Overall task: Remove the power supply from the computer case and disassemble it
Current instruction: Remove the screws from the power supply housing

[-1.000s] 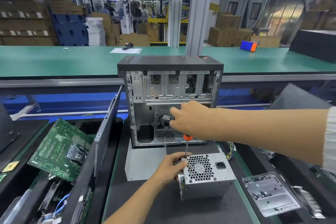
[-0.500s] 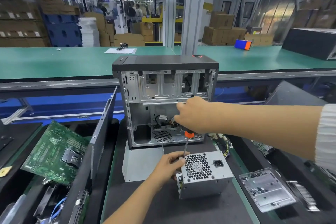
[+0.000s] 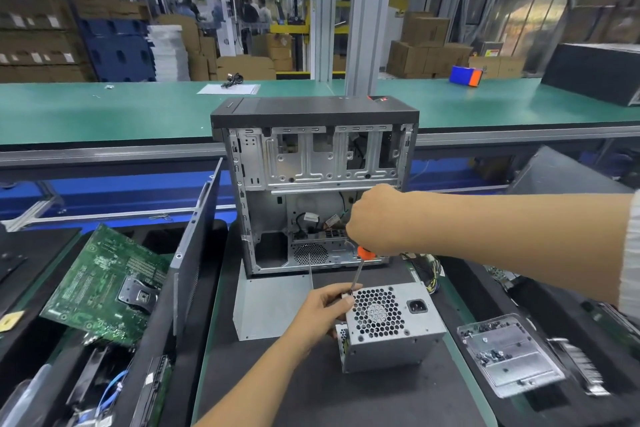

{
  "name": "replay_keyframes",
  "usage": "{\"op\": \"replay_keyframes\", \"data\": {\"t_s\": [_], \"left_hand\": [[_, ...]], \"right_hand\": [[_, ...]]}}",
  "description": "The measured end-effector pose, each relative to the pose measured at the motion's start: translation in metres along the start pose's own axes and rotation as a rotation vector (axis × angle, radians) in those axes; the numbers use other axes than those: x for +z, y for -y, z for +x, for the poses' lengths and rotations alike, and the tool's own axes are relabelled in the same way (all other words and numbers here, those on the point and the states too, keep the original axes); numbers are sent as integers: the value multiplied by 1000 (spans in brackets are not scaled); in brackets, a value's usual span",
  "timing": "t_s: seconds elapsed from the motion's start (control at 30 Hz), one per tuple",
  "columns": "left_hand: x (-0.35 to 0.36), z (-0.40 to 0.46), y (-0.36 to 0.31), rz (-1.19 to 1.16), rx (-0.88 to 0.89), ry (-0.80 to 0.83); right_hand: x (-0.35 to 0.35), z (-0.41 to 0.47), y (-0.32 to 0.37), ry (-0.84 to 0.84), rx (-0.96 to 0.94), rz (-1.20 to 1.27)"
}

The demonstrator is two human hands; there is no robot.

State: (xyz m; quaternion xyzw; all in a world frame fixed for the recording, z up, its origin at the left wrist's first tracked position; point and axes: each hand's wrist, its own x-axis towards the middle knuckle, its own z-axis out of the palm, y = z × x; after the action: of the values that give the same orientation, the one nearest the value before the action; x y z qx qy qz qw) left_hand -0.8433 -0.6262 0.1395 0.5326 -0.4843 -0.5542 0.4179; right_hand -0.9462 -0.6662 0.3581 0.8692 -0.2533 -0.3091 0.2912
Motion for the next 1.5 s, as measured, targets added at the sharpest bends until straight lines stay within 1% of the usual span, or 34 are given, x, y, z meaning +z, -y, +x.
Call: {"op": "replay_keyframes", "data": {"t_s": [0.1, 0.17, 0.2, 0.27, 0.3, 0.4, 0.5, 0.57, 0.63, 0.67, 0.73, 0.8, 0.87, 0.97, 1.03, 1.17, 1.23, 1.27, 1.33, 1.4, 1.5], "left_hand": [[0, -1, 0, -5, -2, -5], [-1, 0, 1, 9, -3, -11], [-1, 0, 1, 13, -3, -12], [0, 0, 3, 8, -3, -11], [0, 1, 3, 0, -4, -9], [-1, 1, 1, 10, 0, -4], [0, -1, -1, 14, 8, 5], [1, -2, -1, 9, 7, 10], [2, -3, -3, 9, 9, 9], [2, -3, -4, 9, 10, 7], [2, -4, -4, 10, 16, 7], [2, -4, -2, 17, 21, 5], [3, -4, -1, 23, 30, -3], [2, -1, 0, 38, 38, -21], [1, 2, -3, 70, 39, -20], [-2, 6, -7, 118, 44, -8], [-3, 6, -7, 113, 52, 0], [-3, 6, -7, 111, 53, 0], [-4, 8, -7, 109, 52, -8], [-3, 10, -6, 115, 62, -22], [-3, 13, -6, 160, 97, -47]], "right_hand": [[-1, -2, 5, -179, -50, -69], [0, -2, 11, -330, -137, -122], [1, -2, 15, -381, -194, -149], [2, 0, 24, -412, -278, -198], [1, 0, 26, -403, -270, -210], [-4, -3, 18, -365, -130, -192], [-8, -4, -1, -190, -12, -131], [-8, -1, -10, -87, 16, -81], [-8, 2, -15, 8, 49, 39], [-6, 3, -15, 29, 69, 84], [-3, 7, -14, -14, 81, 53], [0, 6, -11, -124, 63, -26], [2, 3, -7, -216, 25, -1], [0, 1, -3, -304, -20, 71], [-2, 2, -3, -306, 23, 105], [-6, 1, -14, -146, 161, 249], [-3, 1, -14, -125, 194, 335], [0, 0, -12, -130, 203, 337], [3, -1, -8, -191, 193, 267], [5, -3, -9, -257, 136, 263], [8, -4, -14, -275, 46, 477]]}}
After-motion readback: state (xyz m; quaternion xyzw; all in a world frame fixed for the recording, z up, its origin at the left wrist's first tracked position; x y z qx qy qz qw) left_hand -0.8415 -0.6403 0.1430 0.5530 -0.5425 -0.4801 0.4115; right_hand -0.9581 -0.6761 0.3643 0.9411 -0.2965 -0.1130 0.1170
